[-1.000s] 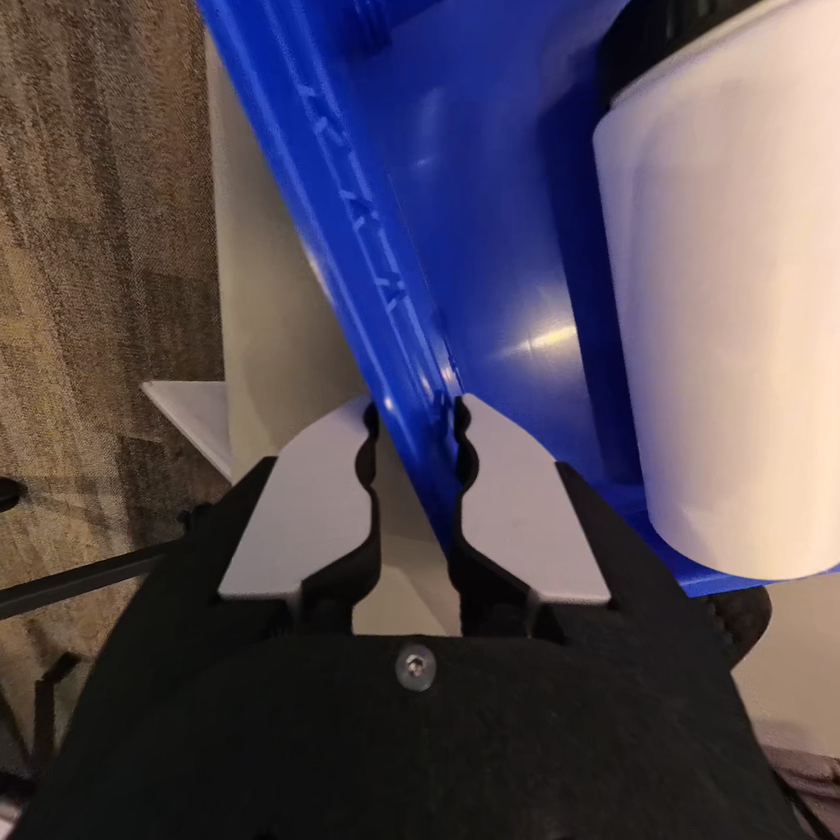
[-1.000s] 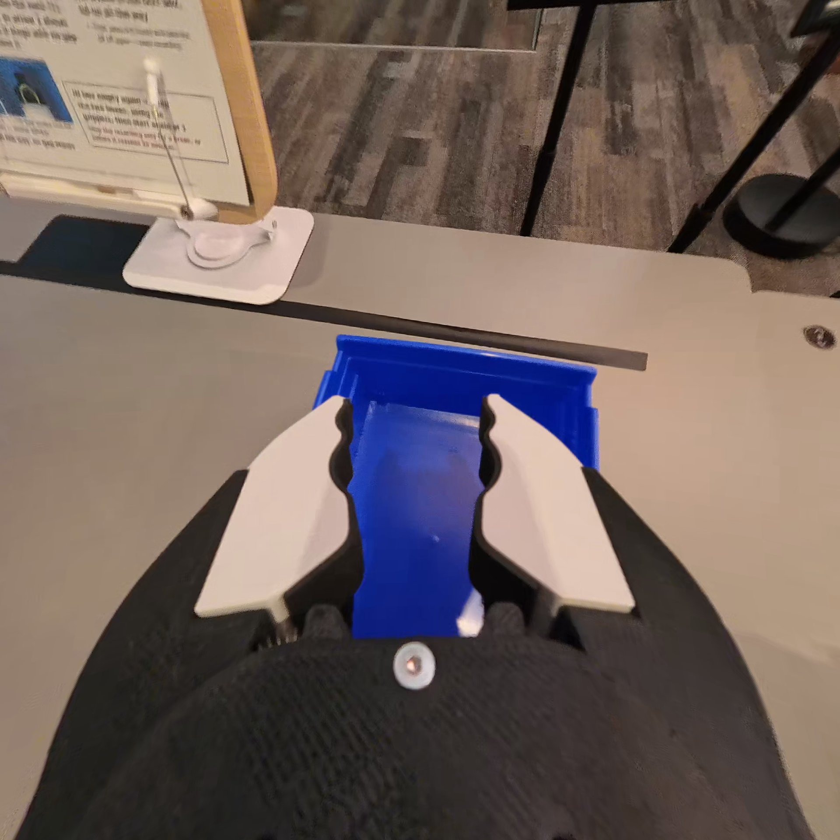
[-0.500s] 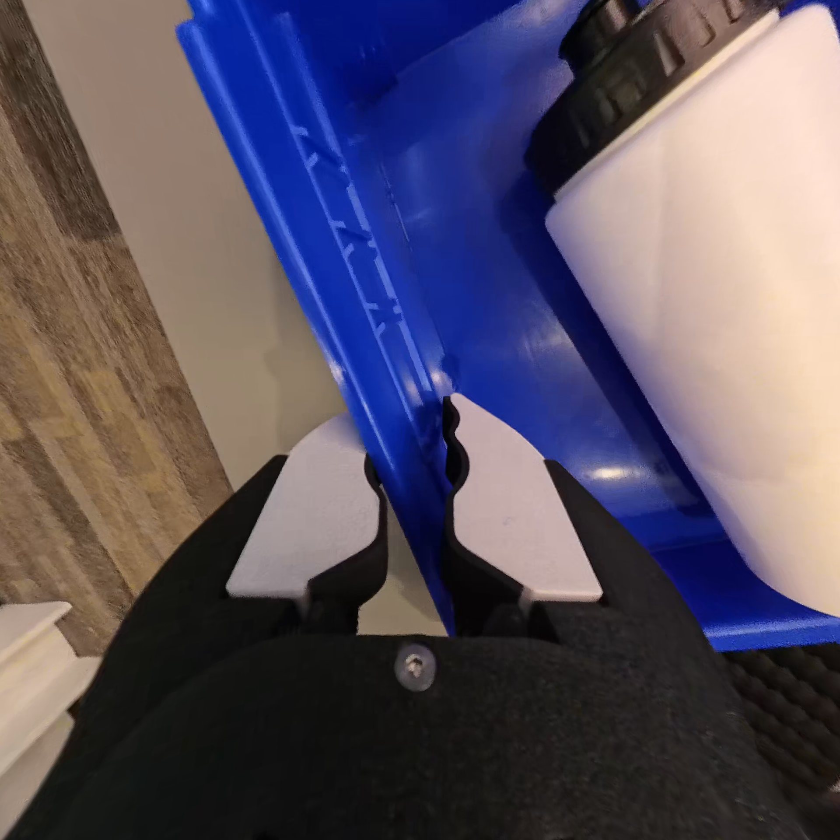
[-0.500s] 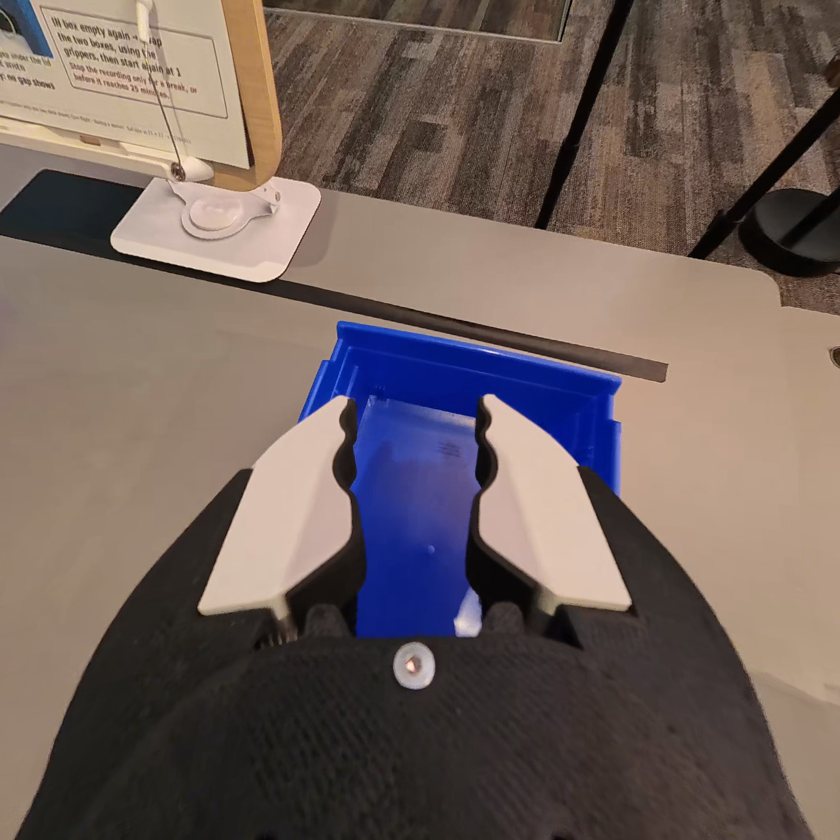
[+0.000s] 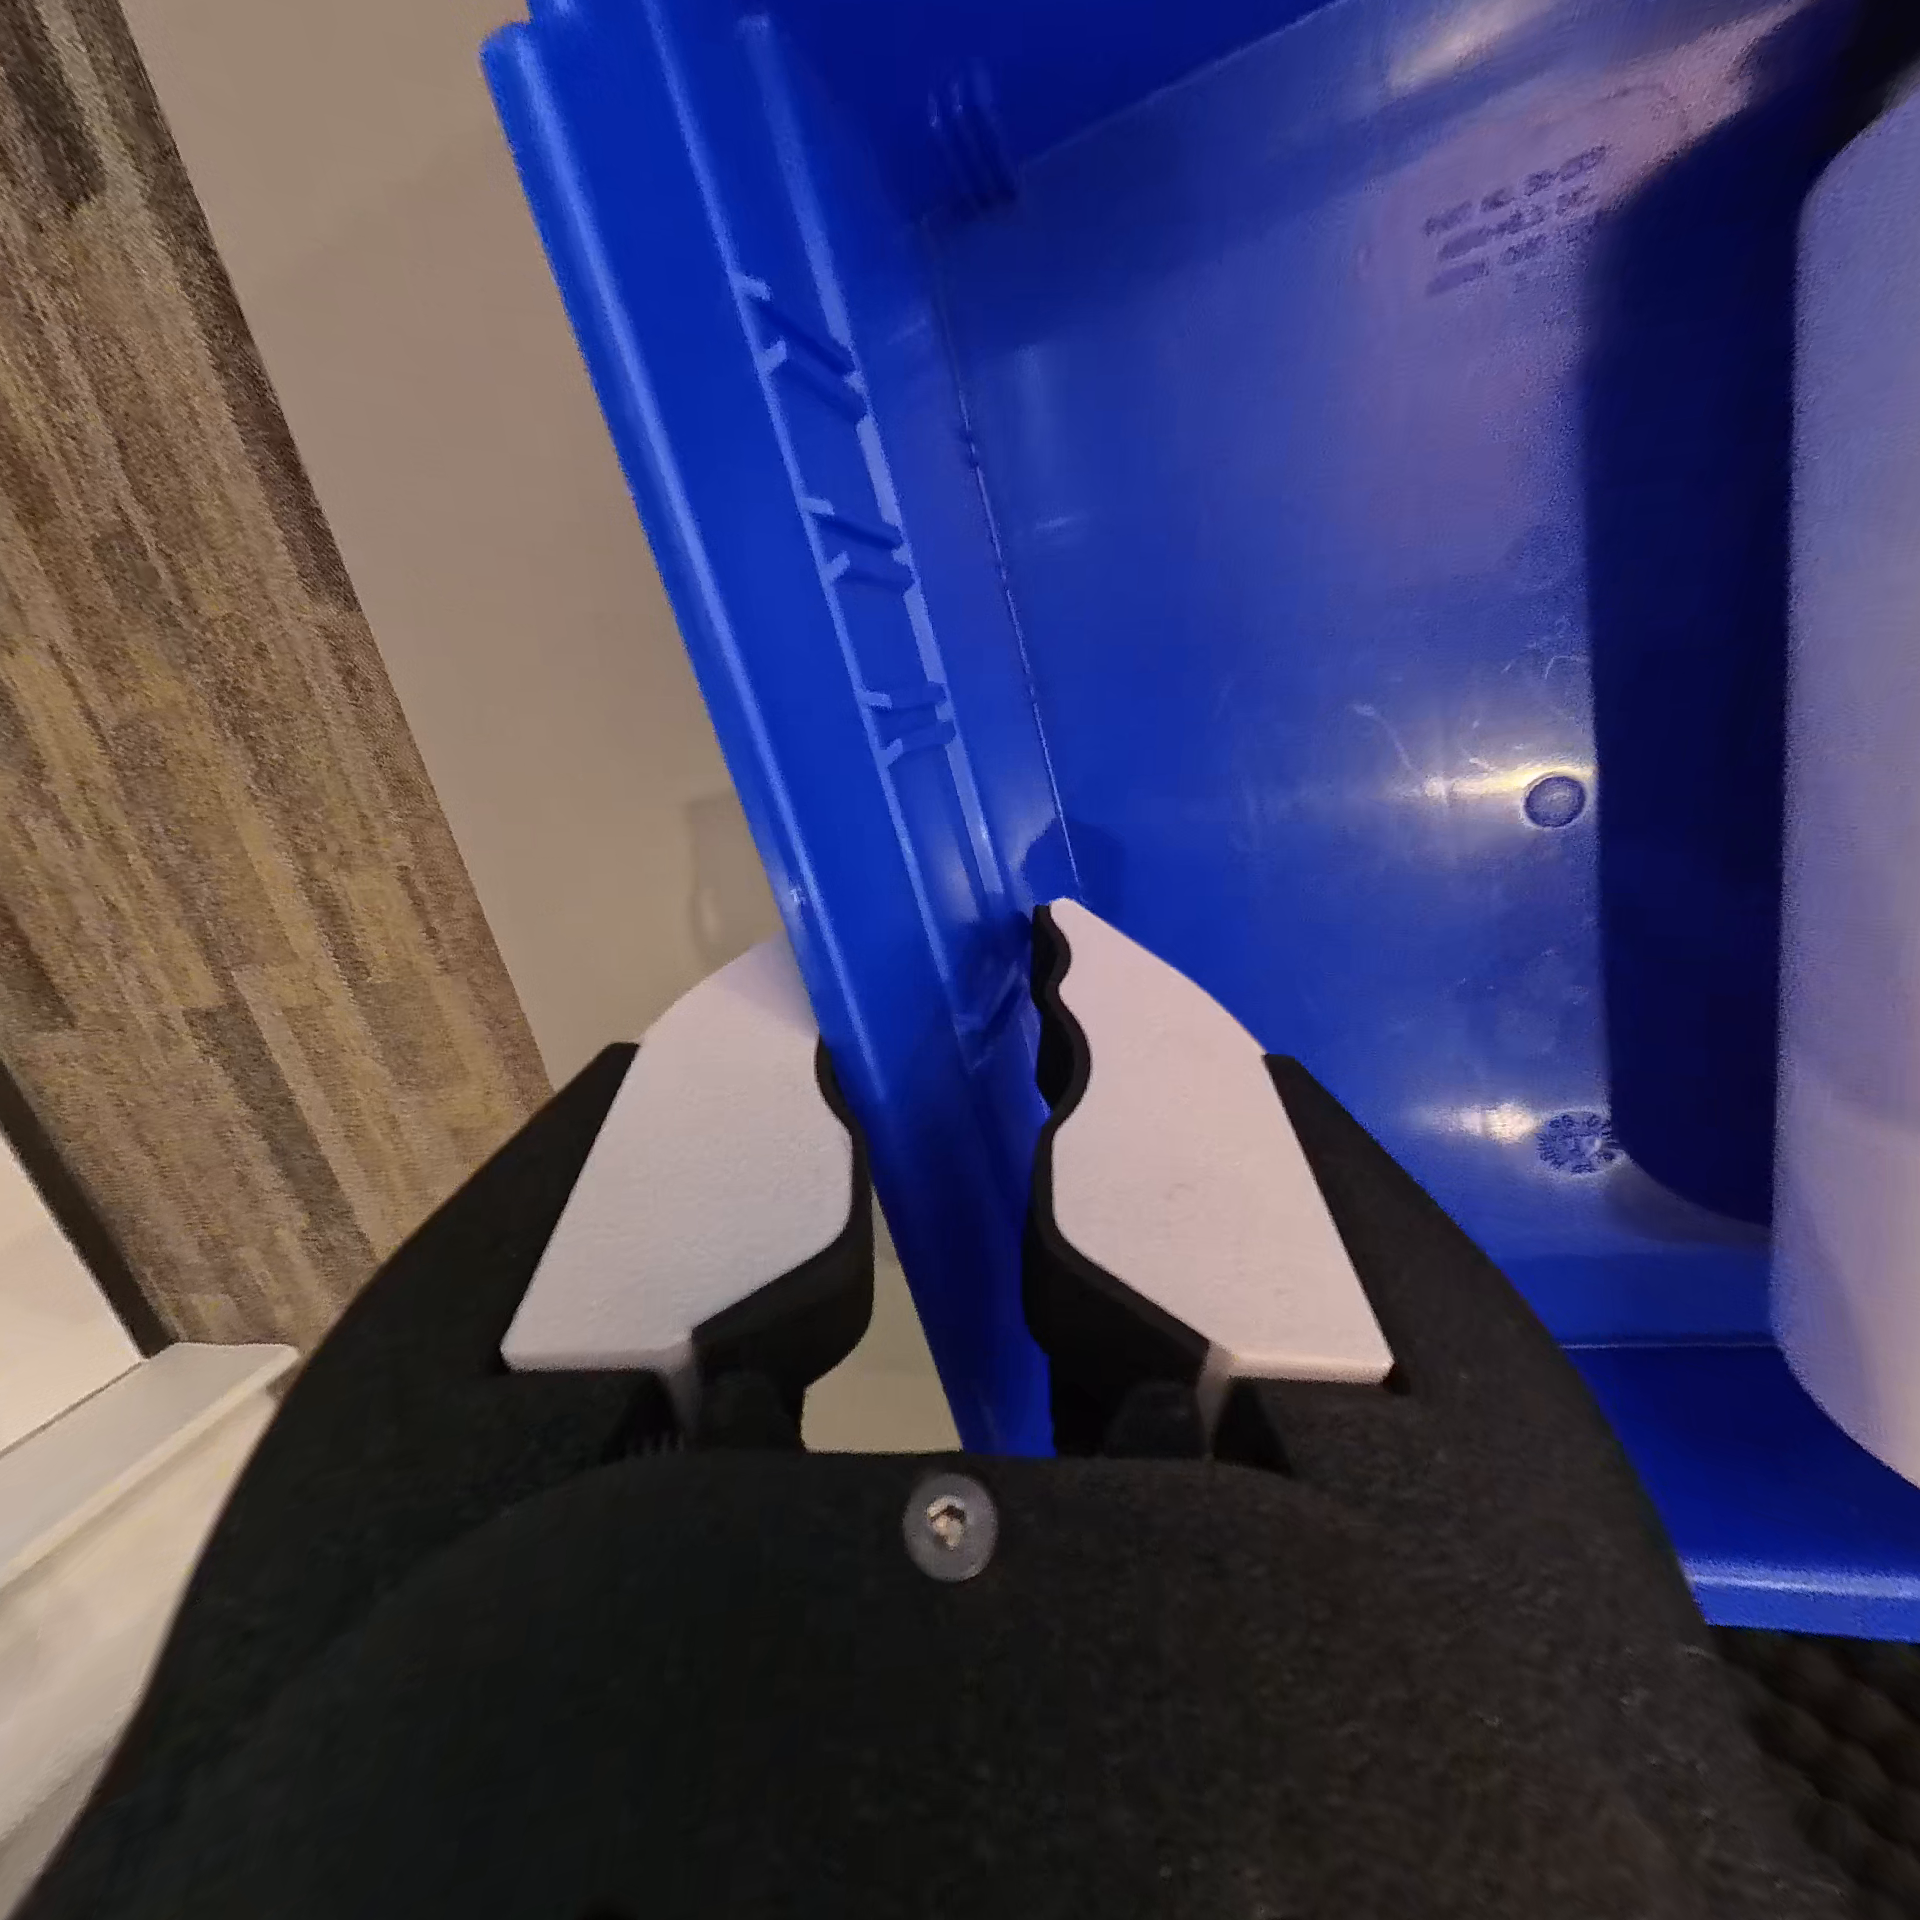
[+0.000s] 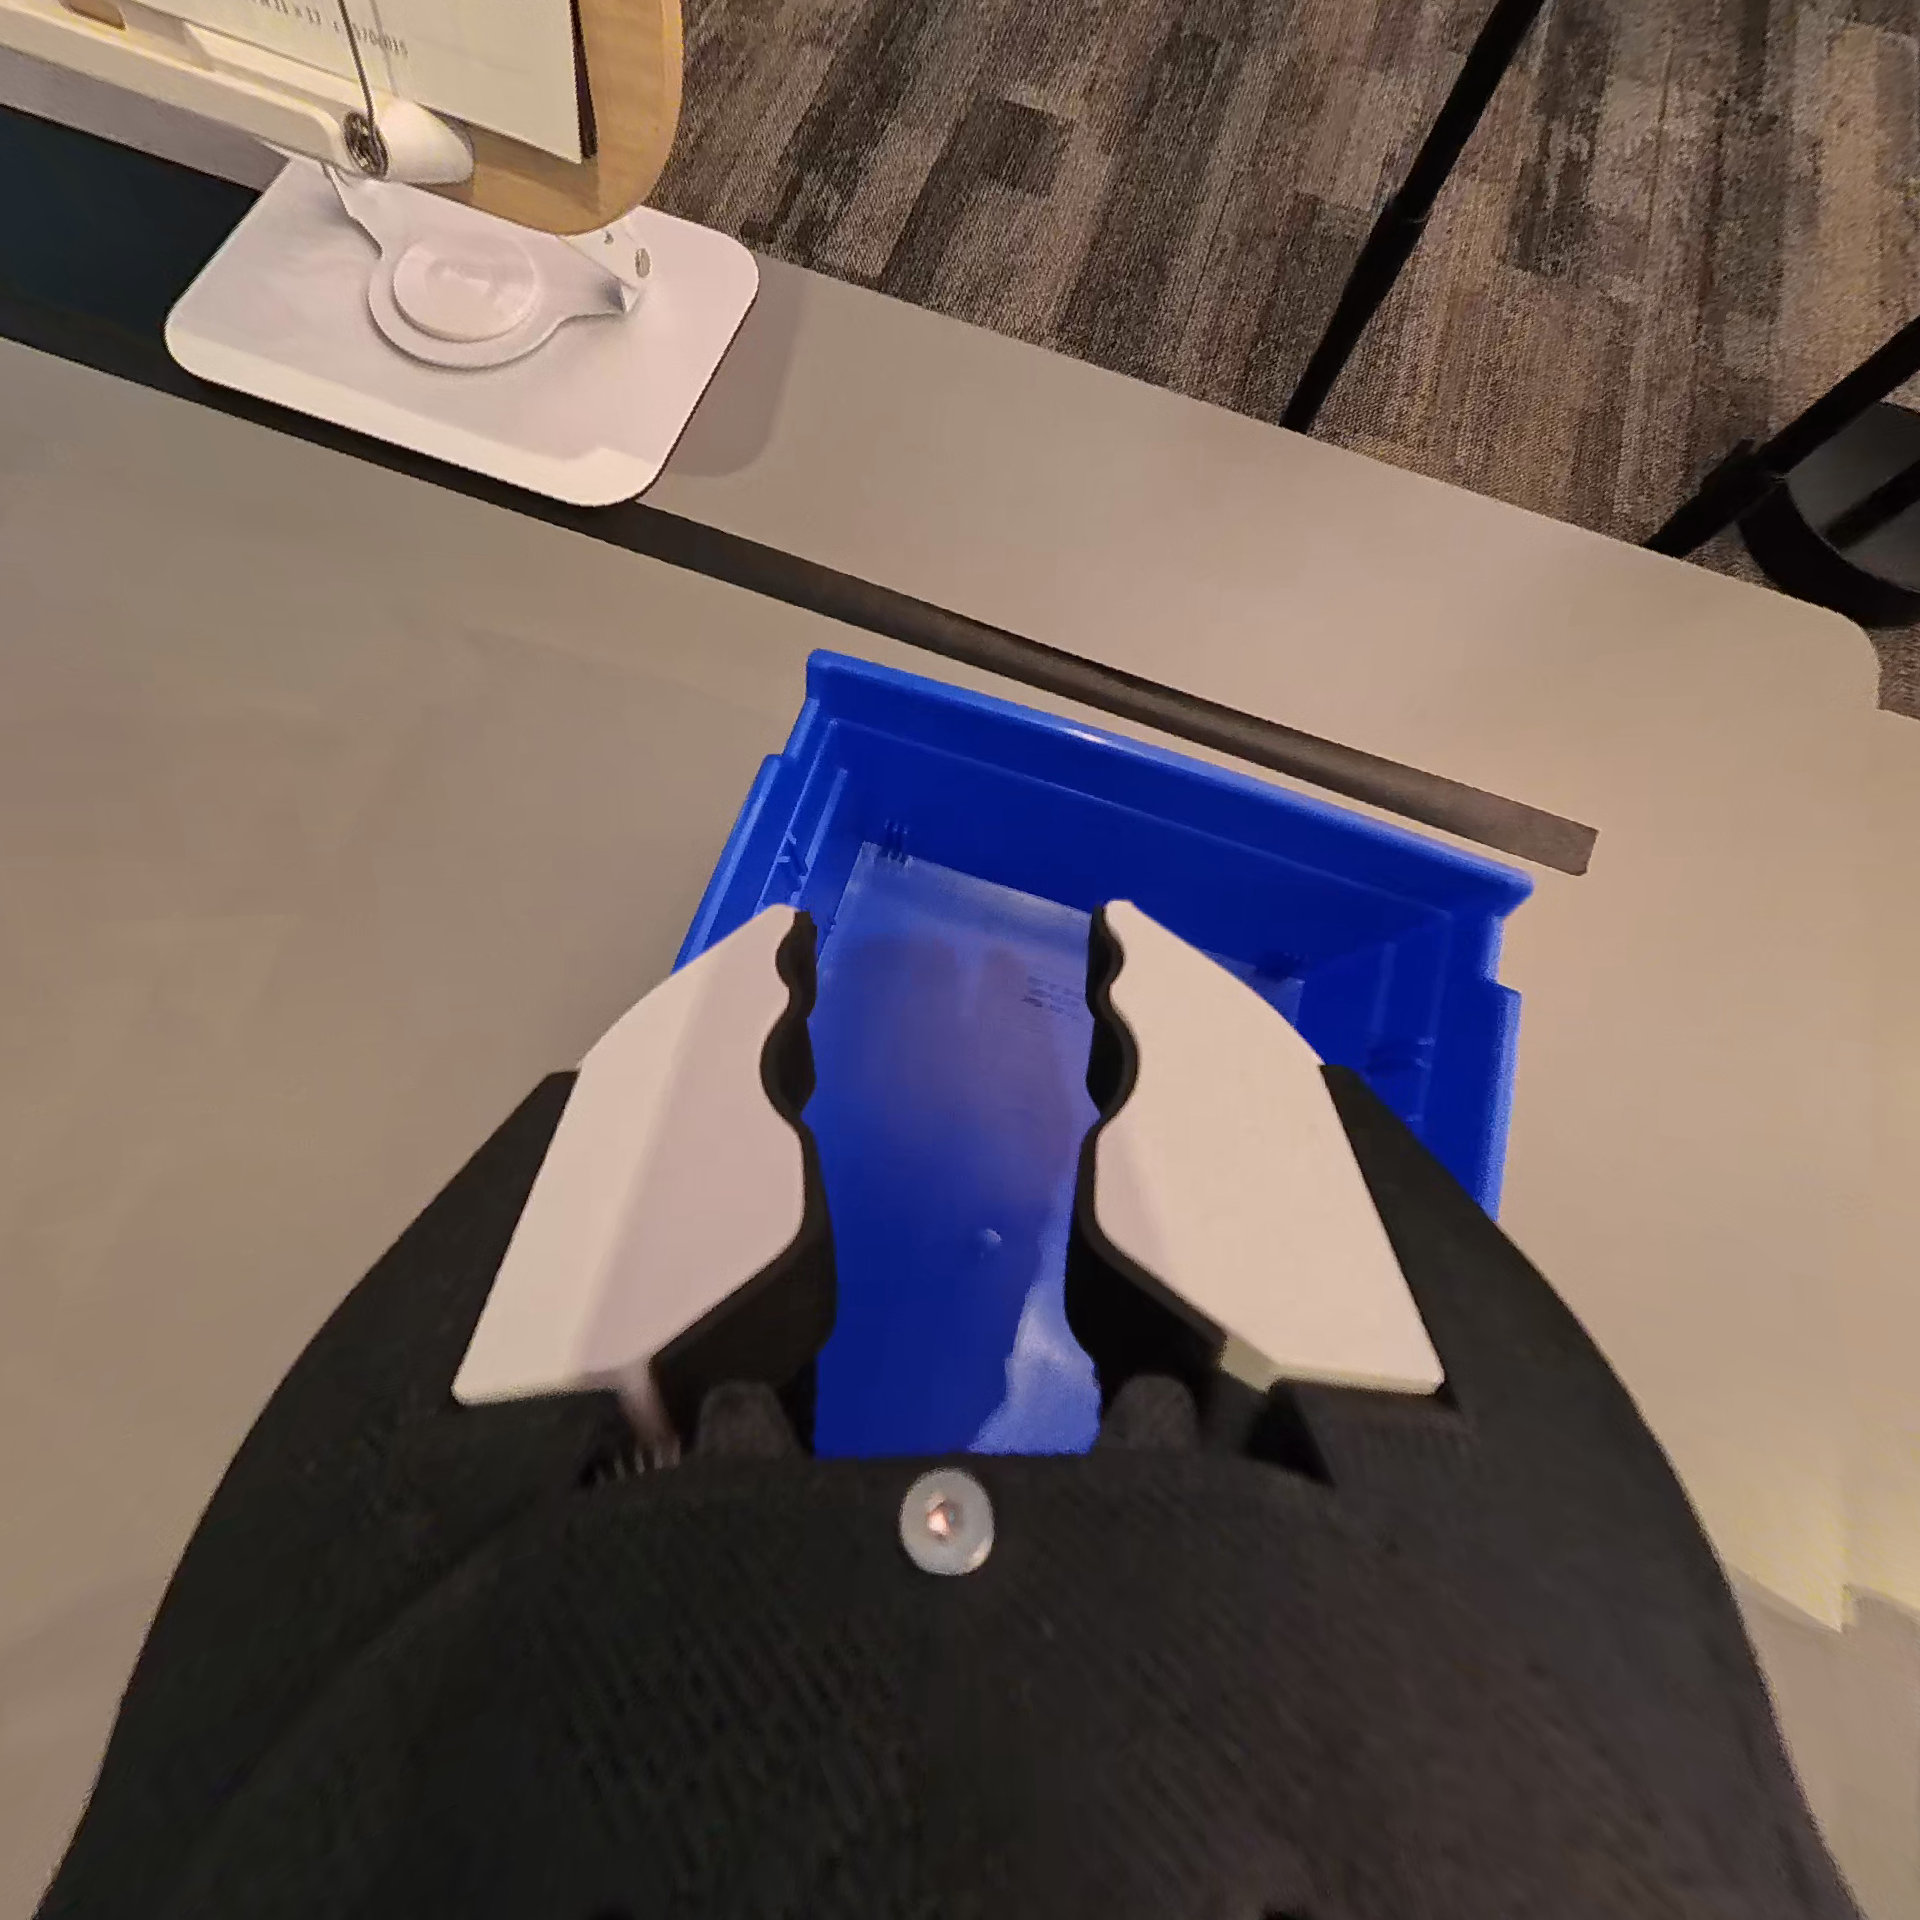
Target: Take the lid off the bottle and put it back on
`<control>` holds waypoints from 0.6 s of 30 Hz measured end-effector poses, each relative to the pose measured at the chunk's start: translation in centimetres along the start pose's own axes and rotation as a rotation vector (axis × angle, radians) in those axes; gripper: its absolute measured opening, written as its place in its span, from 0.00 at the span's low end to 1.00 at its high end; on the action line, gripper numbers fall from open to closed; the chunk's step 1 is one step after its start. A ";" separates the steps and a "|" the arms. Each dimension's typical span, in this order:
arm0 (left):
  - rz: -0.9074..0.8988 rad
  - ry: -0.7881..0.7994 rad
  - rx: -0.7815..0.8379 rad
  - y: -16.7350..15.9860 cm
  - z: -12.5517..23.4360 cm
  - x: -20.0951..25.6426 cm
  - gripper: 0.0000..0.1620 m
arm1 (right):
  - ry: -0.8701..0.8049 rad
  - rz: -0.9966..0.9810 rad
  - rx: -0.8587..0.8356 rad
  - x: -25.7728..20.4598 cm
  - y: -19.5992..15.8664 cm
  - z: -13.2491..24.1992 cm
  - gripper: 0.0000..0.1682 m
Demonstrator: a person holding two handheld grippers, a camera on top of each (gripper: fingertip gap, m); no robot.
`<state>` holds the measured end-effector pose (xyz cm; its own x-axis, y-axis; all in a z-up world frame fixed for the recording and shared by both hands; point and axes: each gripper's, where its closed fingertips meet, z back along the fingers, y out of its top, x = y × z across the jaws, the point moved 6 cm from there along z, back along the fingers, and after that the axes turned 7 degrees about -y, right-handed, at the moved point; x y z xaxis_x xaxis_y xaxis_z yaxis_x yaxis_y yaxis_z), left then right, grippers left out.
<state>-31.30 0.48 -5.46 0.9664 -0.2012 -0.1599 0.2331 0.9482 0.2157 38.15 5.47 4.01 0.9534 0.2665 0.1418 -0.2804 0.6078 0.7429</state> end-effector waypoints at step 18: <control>-0.069 0.005 0.030 1.2 0.7 2.3 0.22 | 0.002 0.032 -0.081 -0.7 -0.8 -1.4 0.31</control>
<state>-28.71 1.02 -4.90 0.9473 -0.2649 -0.1802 0.3028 0.9241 0.2331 37.58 5.86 2.45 0.9435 0.2883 0.1636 -0.3192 0.6572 0.6828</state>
